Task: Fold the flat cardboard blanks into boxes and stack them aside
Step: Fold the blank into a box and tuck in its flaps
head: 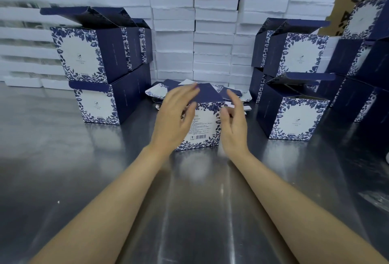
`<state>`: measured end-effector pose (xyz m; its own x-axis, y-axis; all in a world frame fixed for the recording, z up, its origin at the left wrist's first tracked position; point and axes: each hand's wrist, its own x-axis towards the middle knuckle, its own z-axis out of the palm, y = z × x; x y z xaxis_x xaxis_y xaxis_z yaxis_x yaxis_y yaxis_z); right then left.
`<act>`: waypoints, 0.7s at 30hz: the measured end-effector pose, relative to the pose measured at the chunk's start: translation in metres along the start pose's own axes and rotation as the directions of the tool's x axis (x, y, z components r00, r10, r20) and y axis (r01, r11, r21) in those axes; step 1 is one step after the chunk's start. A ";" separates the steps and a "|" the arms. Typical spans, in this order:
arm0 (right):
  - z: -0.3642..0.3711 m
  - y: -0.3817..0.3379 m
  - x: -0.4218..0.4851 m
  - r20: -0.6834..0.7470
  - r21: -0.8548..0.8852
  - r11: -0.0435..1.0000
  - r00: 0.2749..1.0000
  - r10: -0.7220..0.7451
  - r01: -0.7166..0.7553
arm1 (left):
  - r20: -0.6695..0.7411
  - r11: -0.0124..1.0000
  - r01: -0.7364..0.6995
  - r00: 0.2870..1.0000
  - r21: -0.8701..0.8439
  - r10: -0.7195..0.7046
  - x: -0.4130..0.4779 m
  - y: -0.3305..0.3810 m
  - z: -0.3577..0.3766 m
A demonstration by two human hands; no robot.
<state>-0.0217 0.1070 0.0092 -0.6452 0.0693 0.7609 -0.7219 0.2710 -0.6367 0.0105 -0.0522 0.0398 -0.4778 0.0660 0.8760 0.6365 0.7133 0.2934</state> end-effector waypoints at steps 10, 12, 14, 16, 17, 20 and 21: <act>-0.003 0.017 0.014 0.052 0.224 0.785 0.811 0.582 -0.578 | 0.175 0.804 0.491 0.871 -0.336 -0.459 -0.025 -0.011 0.006; -0.007 0.021 0.016 0.022 0.288 0.709 0.745 0.667 -0.643 | 0.188 0.807 0.495 0.869 -0.323 -0.458 -0.027 -0.021 0.002; -0.010 0.020 0.017 -0.001 0.347 0.694 0.740 0.673 -0.631 | 0.219 0.779 0.526 0.851 -0.341 -0.478 -0.027 -0.030 0.000; -0.013 0.021 0.017 0.038 0.368 0.700 0.762 0.647 -0.612 | 0.245 0.756 0.559 0.829 -0.341 -0.503 -0.027 -0.036 0.001; -0.014 0.021 0.018 0.090 0.381 0.682 0.759 0.644 -0.624 | 0.261 0.744 0.576 0.817 -0.338 -0.515 -0.028 -0.038 0.002; -0.021 0.018 0.019 0.230 0.439 0.617 0.745 0.626 -0.653 | 0.238 0.707 0.601 0.798 -0.372 -0.554 -0.028 -0.039 0.001; -0.023 0.016 0.020 0.250 0.438 0.615 0.746 0.618 -0.656 | 0.152 0.737 0.579 0.811 -0.349 -0.565 -0.027 -0.041 0.001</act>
<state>-0.0400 0.1349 0.0170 -0.9895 -0.0208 0.1431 -0.1304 -0.2988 -0.9454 -0.0036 -0.0823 0.0039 -0.8393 -0.2430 0.4864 0.4040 0.3200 0.8570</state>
